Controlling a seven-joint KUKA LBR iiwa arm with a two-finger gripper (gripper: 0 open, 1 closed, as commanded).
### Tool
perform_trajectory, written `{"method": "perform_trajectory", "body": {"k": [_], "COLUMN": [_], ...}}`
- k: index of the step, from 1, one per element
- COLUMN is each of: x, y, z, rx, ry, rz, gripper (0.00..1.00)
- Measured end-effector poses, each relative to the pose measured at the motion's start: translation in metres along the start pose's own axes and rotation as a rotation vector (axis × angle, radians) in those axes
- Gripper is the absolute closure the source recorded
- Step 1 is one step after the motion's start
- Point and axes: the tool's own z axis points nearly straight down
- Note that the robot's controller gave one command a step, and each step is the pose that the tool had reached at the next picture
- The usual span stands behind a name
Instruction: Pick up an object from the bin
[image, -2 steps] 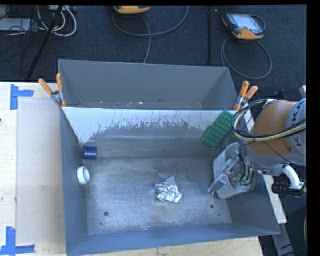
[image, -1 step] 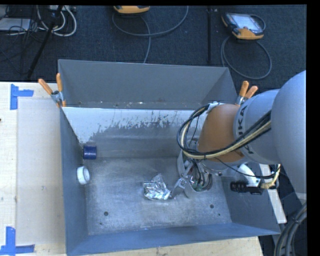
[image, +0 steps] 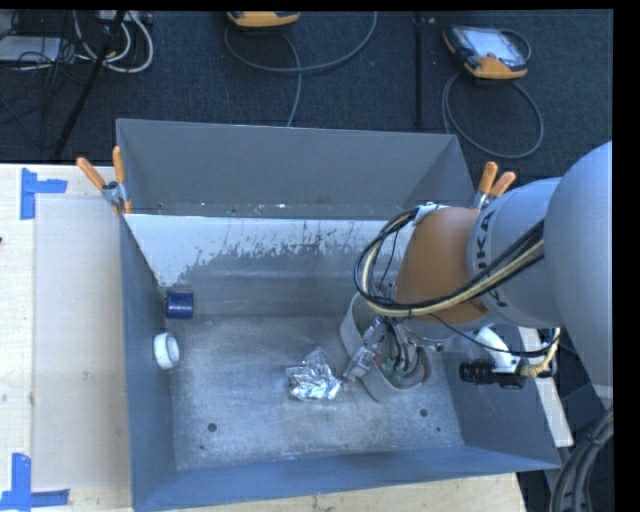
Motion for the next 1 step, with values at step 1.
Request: {"method": "perform_trajectory", "body": {"k": [1], "x": [-0.0015], "y": [0.0002], "z": [-0.0271], "rx": [0.01], "ry": [0.027], "rz": [-0.003], "gripper": [1.0]}}
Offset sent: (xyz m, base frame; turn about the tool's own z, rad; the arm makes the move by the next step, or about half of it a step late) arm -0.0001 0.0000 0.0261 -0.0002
